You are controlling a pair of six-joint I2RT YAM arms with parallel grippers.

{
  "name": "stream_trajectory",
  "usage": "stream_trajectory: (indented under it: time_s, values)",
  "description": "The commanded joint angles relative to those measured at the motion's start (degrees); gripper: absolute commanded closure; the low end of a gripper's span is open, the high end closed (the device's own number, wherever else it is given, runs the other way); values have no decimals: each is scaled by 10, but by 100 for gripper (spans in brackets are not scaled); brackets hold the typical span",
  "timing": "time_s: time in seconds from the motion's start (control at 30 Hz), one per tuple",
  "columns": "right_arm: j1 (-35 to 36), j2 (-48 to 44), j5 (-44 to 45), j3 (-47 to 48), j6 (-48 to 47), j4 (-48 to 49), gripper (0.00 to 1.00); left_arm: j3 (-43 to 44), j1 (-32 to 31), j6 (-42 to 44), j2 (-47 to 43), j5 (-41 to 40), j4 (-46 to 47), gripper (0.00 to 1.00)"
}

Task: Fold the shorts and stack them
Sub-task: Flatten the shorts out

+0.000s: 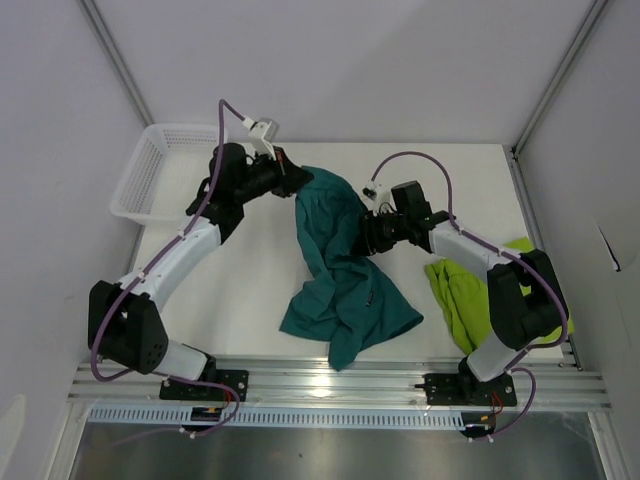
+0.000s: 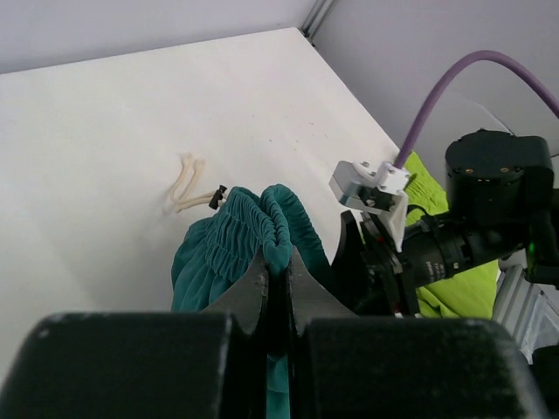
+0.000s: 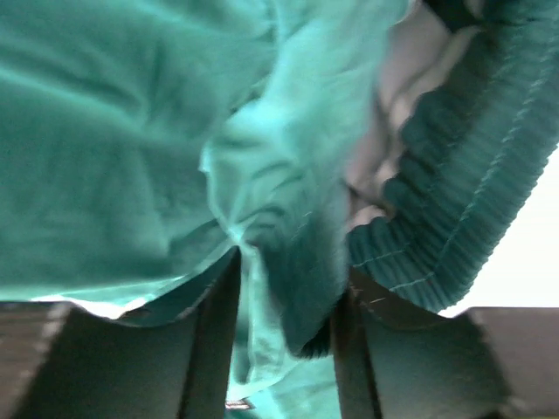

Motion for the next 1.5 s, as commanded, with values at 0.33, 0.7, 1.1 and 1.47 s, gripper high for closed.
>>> stream_trajectory:
  time_s: [0.33,0.7,1.1,1.47]
  values:
    - [9,-27,-30,-10,65,15,100,185,23,37,105,-3,-48,100]
    - [-5,-129,-223,99,283,82,100,271,4,60,316,-33,-63,100]
    - [-83,-120,-229,170,548,298,100,281,-58,120,316,-64,-113,57]
    - [-141,-131,-189,175,481,189,100,232,-11,33,90,-200,-224,1]
